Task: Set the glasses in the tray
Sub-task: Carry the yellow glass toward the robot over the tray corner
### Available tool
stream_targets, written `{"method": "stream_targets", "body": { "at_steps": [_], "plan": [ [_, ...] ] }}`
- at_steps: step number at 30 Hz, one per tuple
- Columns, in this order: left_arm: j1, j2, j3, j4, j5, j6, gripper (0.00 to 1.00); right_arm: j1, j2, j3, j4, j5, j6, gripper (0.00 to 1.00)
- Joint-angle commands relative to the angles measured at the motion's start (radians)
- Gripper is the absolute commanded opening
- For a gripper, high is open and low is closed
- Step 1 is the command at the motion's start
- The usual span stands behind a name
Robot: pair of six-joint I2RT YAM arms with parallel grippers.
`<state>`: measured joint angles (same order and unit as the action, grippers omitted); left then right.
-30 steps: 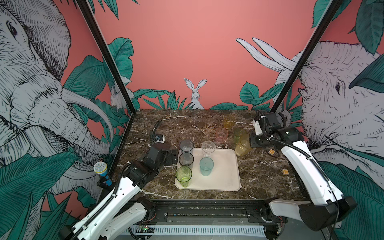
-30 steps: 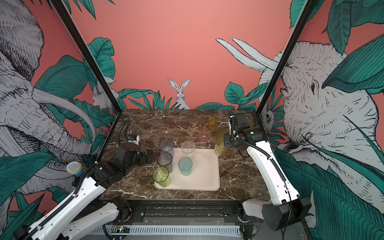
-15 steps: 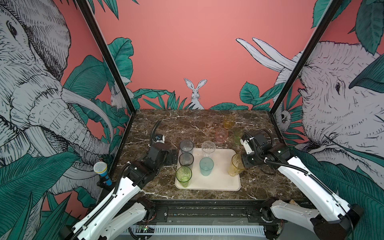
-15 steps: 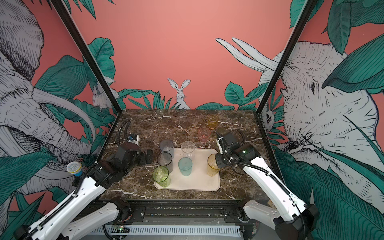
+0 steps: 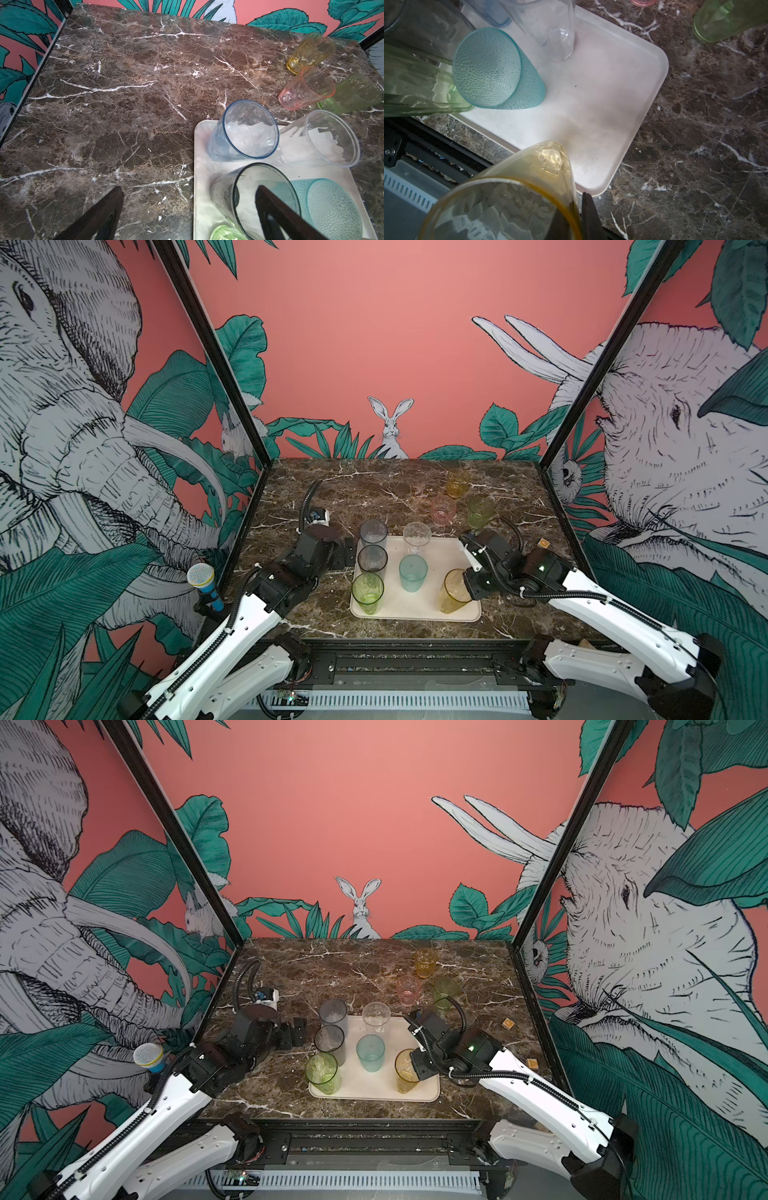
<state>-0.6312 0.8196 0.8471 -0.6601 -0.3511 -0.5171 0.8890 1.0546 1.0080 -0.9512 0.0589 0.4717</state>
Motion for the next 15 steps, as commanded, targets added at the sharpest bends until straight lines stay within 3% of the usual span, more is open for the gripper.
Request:
{"method": "stream_targets", "body": {
  "at_steps": [1, 15],
  "plan": [
    [0.007, 0.001, -0.004, 0.005, -0.006, -0.009, 0.99, 0.048, 0.009, -0.011, 0.07, 0.03, 0.042, 0.0],
    [0.007, -0.012, -0.019, 0.002, 0.003, -0.018, 0.99, 0.217, 0.12, -0.016, 0.215, 0.09, 0.086, 0.0]
  ]
}}
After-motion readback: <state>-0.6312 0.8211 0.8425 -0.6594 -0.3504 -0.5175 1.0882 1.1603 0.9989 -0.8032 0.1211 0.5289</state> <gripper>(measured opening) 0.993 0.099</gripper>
